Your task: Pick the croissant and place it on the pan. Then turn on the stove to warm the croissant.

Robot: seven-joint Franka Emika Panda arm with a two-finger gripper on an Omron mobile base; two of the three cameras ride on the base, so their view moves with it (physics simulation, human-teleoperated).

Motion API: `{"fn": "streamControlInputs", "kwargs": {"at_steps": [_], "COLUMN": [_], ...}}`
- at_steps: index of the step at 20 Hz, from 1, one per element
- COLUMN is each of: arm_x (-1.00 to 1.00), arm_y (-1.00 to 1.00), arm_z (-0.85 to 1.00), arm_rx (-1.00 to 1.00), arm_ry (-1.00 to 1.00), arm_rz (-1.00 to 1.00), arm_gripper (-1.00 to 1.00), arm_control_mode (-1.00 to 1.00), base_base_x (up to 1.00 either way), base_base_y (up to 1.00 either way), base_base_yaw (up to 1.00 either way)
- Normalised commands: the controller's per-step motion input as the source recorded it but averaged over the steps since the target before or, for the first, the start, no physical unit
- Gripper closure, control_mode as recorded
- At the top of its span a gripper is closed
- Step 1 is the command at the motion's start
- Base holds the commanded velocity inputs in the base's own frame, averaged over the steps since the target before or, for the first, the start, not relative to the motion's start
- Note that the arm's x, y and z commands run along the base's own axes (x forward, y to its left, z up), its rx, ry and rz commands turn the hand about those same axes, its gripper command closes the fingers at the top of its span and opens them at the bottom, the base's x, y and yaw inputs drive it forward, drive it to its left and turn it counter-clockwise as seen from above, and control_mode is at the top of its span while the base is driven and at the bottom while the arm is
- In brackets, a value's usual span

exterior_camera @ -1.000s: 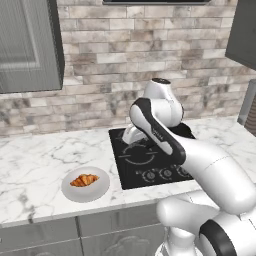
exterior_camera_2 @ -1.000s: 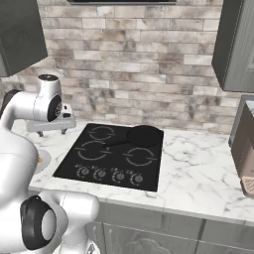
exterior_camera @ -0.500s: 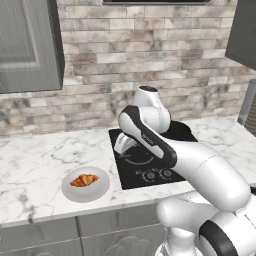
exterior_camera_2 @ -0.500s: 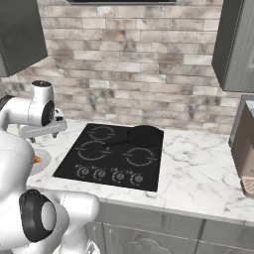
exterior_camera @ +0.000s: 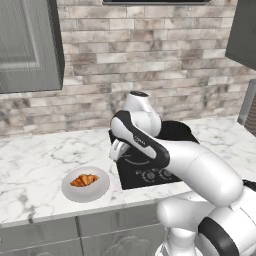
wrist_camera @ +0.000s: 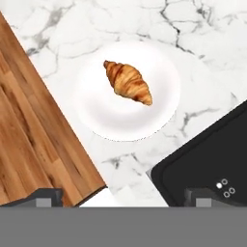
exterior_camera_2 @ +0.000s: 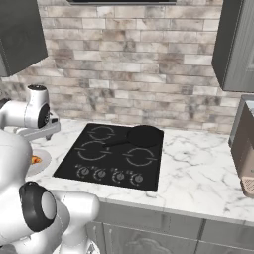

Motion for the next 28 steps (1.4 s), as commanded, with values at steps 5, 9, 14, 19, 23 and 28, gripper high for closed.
{"fn": "streamControlInputs", "kwargs": {"at_steps": [5,9,14,19,23,28], "arm_x": [0.00,0.00,0.00,0.00,0.00,0.00], "arm_y": [0.22,0.24,0.30,0.27,0.18,0.18], "arm_z": [-0.13,-0.10,-0.15,-0.15,-0.15,-0.19], "arm_rx": [-0.03,-0.05,-0.08,-0.07,-0.06,-0.04], "arm_ry": [0.00,0.00,0.00,0.00,0.00,0.00], "arm_rz": [0.14,0.13,0.10,0.07,0.05,0.04], "arm_gripper": [-1.00,-1.00,-1.00,-1.00,-1.00,-1.00], "arm_control_mode": [-1.00,-1.00,-1.00,-1.00,-1.00,-1.00], "base_base_x": [0.00,0.00,0.00,0.00,0.00,0.00], "base_base_y": [0.00,0.00,0.00,0.00,0.00,0.00], "base_base_yaw": [0.00,0.00,0.00,0.00,0.00,0.00]}}
